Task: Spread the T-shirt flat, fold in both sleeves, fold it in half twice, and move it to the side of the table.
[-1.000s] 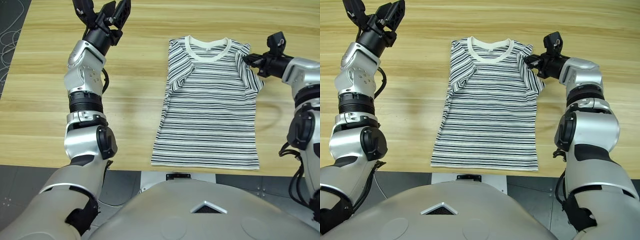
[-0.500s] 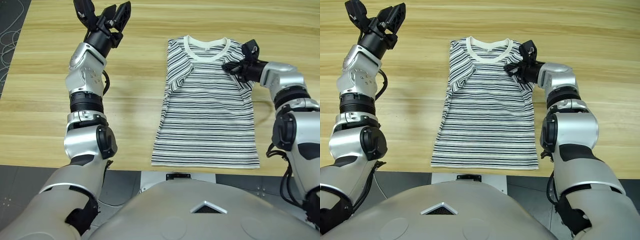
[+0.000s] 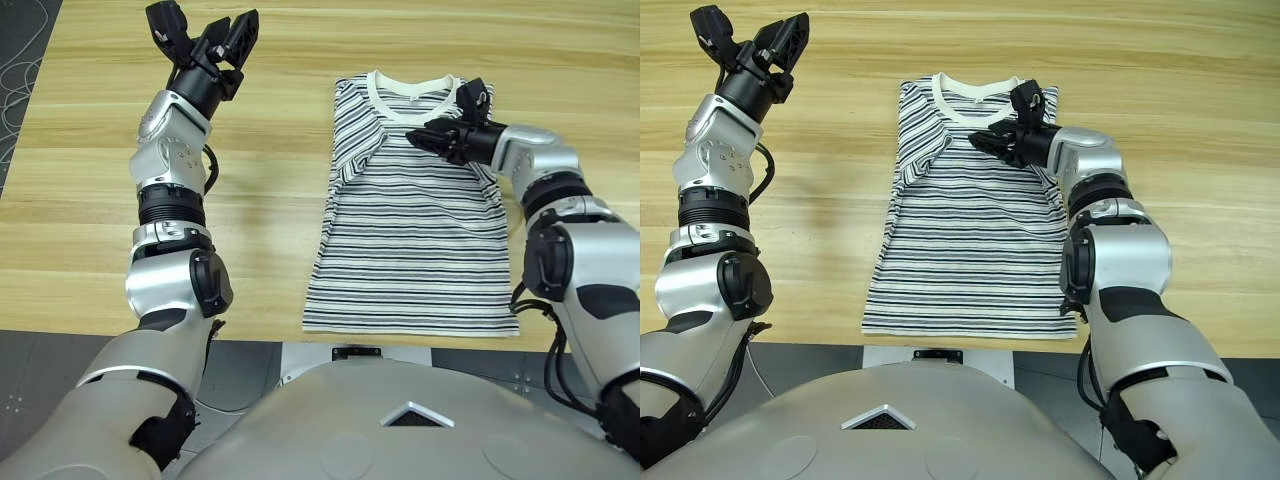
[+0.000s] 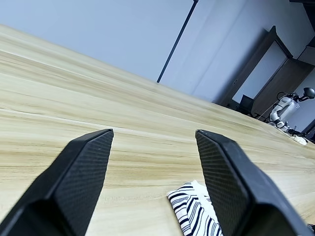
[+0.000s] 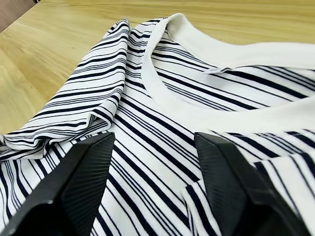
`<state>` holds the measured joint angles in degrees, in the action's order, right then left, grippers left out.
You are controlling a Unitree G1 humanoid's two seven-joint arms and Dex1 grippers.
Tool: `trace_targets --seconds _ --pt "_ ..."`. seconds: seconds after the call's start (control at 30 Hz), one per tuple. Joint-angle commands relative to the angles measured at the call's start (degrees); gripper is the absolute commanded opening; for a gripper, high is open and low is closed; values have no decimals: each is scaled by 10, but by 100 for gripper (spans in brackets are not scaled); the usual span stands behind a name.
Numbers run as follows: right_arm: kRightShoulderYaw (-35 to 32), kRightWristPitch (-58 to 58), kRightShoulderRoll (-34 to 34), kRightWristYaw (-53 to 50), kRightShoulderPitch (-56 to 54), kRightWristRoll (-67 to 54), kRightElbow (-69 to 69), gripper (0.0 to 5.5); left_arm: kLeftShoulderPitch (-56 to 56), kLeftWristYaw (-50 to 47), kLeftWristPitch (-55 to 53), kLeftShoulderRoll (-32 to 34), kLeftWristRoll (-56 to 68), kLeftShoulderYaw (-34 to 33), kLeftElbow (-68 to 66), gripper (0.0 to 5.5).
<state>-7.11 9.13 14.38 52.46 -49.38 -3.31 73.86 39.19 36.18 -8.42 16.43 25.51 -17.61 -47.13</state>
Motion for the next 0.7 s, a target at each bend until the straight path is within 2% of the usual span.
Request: trace_targets --seconds 0.03,0.23,0.4,0.5,0.57,0.7 --pt "-35 30 5 33 -34 -40 -5 375 19 2 4 7 -9 1 -10 314" --pt "-89 53 27 43 -66 -93 -10 487 27 2 11 5 -9 -1 -25 314" --pt "-135 52 44 34 -84 -136 -13 487 35 3 15 3 -10 0 -36 314" --pt "-137 14 67 2 -84 -125 -15 487 36 5 19 5 -13 3 -37 314" --pt "-113 -19 88 -28 -69 -92 -13 487 33 7 22 5 -14 3 -38 314" --pt "13 -130 134 -96 -2 52 -20 487 25 4 30 8 -25 4 -37 314"
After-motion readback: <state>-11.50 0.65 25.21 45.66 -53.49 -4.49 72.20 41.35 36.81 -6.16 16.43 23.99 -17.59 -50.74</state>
